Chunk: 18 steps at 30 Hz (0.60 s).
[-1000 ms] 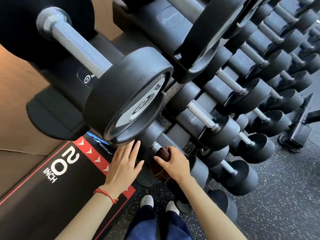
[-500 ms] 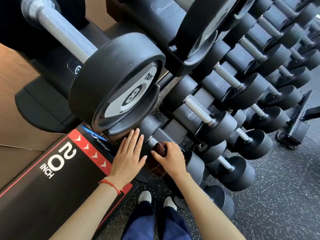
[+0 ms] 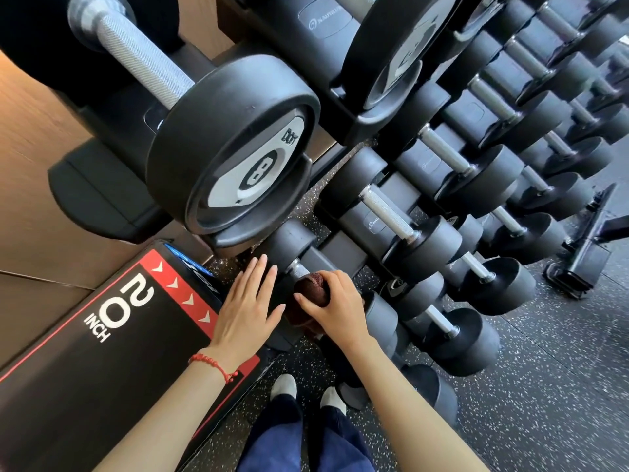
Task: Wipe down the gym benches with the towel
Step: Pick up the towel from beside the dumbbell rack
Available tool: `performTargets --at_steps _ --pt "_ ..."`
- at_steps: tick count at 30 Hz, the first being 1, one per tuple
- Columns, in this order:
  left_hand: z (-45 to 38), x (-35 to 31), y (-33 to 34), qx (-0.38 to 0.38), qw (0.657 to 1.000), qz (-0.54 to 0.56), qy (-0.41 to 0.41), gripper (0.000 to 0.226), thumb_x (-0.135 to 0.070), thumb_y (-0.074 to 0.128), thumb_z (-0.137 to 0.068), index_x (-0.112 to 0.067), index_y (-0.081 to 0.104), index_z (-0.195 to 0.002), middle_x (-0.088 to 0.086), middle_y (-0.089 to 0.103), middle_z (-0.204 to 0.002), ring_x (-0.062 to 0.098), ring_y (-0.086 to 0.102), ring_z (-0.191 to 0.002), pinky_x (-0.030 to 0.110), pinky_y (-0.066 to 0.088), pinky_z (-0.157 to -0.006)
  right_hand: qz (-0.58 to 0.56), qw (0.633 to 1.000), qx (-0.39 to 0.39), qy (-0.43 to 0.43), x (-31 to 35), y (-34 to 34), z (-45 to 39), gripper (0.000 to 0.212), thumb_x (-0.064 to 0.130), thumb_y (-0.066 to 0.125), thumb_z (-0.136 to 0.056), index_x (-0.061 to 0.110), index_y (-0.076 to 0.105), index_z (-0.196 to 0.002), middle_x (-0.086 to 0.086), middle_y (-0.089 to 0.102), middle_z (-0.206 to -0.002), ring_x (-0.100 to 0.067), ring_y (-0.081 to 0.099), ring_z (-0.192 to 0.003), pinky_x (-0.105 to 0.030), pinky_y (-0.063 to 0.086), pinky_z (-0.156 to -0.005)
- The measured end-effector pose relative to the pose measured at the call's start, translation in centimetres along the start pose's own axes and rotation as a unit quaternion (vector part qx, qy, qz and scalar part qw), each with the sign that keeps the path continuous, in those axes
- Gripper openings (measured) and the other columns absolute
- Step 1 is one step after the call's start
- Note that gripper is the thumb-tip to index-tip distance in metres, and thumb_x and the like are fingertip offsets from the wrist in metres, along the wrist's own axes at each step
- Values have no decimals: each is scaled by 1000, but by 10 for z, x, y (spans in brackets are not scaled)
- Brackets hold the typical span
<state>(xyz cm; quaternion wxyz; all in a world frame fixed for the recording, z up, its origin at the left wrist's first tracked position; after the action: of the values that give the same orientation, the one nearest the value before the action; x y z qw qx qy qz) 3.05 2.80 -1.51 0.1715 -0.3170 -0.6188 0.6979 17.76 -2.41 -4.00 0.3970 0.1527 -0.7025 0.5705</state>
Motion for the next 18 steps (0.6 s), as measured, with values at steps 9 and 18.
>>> performTargets --at_steps 9,18 --pt "32 -19 -8 -14 1000 -2 -5 68 -18 73 -78 5 42 -133 26 38 -141 38 35 -131 51 37 -102 -19 997 -38 -59 15 -32 33 45 29 83 -70 2 64 -101 -10 63 -95 -27 60 -90 -36 49 -82" --pt "59 -46 -23 -36 999 3 28 67 -20 71 -80 3 41 -135 23 38 -142 35 33 -132 47 30 -105 -20 993 -90 -73 27 -69 79 43 26 84 -70 1 65 -100 -10 63 -95 -23 58 -91 -25 42 -85"
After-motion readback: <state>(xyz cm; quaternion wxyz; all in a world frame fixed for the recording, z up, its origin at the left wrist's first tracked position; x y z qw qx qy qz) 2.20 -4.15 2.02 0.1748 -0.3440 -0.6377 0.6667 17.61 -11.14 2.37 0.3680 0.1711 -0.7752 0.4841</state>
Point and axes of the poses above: each hand's wrist, its own z-axis away from the middle knuckle, its own y-axis out of the palm, x = y × z, the point moved 5 cm from there along -z, towards the middle knuckle
